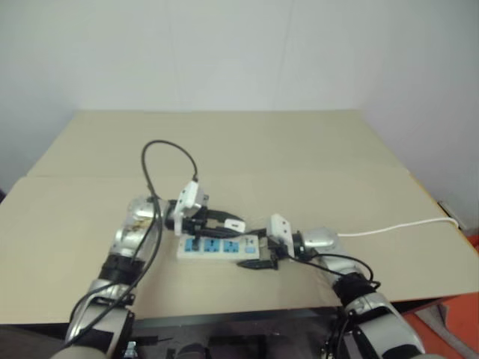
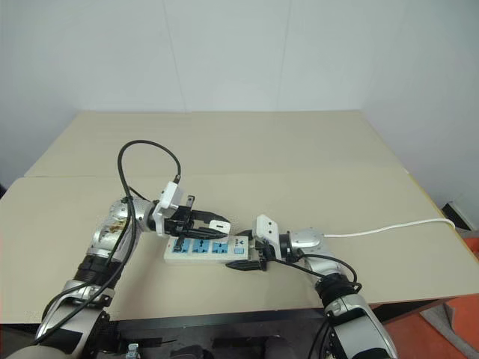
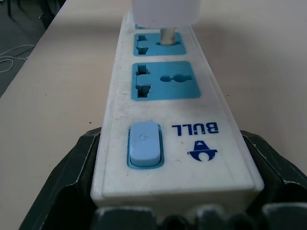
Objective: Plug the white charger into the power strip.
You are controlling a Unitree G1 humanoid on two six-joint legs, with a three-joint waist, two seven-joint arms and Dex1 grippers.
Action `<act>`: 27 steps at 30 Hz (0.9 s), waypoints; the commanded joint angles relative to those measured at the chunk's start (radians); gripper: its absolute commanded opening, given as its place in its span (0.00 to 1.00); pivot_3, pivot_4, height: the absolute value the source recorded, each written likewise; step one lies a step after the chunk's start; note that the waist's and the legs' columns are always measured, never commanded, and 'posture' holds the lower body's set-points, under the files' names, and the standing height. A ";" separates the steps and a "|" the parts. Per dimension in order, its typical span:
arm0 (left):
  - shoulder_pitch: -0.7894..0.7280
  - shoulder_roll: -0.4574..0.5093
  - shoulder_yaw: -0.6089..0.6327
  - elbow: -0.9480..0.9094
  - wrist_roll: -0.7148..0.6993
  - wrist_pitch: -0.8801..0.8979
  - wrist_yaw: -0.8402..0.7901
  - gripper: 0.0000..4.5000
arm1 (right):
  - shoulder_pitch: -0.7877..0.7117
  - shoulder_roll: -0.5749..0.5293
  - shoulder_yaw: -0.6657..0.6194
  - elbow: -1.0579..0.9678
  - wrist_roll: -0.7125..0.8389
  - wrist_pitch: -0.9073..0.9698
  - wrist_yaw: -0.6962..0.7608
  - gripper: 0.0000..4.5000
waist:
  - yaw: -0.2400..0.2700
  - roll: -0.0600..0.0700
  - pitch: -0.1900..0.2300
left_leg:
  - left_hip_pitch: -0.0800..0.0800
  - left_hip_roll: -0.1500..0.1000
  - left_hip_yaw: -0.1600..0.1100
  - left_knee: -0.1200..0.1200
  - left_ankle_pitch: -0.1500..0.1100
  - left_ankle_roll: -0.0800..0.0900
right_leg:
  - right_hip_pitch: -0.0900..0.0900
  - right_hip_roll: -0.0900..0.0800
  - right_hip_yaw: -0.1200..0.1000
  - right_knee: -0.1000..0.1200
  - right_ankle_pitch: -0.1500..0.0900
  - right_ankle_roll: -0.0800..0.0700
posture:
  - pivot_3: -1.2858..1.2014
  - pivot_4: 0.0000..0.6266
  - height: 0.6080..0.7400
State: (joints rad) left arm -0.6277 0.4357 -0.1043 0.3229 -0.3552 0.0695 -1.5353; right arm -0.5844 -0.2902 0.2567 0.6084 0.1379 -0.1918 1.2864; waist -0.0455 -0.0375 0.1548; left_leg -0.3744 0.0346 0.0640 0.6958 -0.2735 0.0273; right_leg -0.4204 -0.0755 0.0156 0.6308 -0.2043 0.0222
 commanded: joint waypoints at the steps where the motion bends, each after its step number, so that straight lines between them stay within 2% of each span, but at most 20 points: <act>1: 0.003 0.008 -0.006 -0.007 -0.001 -0.012 0.001 0.22 | 0.024 0.009 0.038 0.032 -0.040 0.010 0.006 0.76 | 0.000 0.000 0.000 | 0.000 0.000 0.000 0.000 0.000 0.000 | 0.000 0.000 0.000 0.000 0.000 0.000 | 0.52 0.24 1.00; 15: 0.012 -0.002 -0.015 0.037 0.000 -0.014 -0.006 0.22 | 0.018 0.010 0.032 0.034 -0.038 0.014 -0.005 0.76 | 0.000 0.000 0.000 | 0.000 0.000 0.000 0.000 0.000 0.000 | 0.000 0.000 0.000 0.000 0.000 0.000 | 0.52 0.24 1.00; 27: 0.022 -0.061 0.006 0.098 -0.018 -0.054 0.001 0.22 | 0.024 -0.008 0.023 0.012 -0.028 0.035 0.000 0.76 | 0.001 0.000 0.000 | 0.000 0.000 0.000 -0.001 0.000 0.000 | 0.000 0.000 0.000 0.000 0.000 0.000 | 0.52 0.24 1.00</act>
State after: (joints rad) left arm -0.6121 0.3821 -0.1120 0.4145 -0.3600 0.0450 -1.5363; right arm -0.5828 -0.2915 0.2565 0.6030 0.1369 -0.1871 1.2831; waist -0.0449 -0.0376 0.1547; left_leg -0.3741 0.0347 0.0639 0.6949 -0.2735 0.0273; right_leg -0.4205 -0.0756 0.0155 0.6304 -0.2045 0.0218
